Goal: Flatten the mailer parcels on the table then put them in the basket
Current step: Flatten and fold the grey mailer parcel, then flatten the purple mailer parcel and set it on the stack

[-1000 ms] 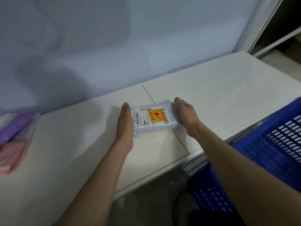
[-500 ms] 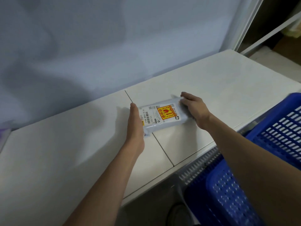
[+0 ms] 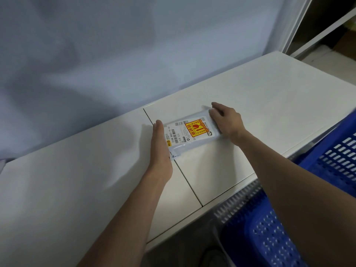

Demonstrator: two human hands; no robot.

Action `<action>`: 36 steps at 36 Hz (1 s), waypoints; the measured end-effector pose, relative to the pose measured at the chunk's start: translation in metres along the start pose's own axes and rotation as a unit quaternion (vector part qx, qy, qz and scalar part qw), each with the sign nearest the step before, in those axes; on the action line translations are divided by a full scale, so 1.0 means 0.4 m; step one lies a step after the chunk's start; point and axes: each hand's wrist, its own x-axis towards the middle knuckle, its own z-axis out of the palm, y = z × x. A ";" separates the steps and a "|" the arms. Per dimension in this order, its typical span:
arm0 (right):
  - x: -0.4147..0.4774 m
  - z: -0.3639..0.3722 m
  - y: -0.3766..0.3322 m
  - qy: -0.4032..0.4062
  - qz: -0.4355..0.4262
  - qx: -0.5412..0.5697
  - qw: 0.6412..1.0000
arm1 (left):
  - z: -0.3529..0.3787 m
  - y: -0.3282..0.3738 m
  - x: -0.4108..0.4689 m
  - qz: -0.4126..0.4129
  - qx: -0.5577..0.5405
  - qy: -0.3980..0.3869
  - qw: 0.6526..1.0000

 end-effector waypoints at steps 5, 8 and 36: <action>-0.008 -0.004 -0.011 0.018 -0.015 -0.058 0.998 | -0.003 0.009 -0.001 -0.010 -0.001 -0.024 1.000; -0.012 -0.004 -0.013 0.008 -0.010 -0.055 0.998 | -0.006 0.011 0.003 -0.012 0.008 -0.034 0.999; -0.423 0.237 -0.502 -0.155 -0.208 -0.228 0.938 | -0.456 0.266 -0.198 0.156 0.019 0.091 0.983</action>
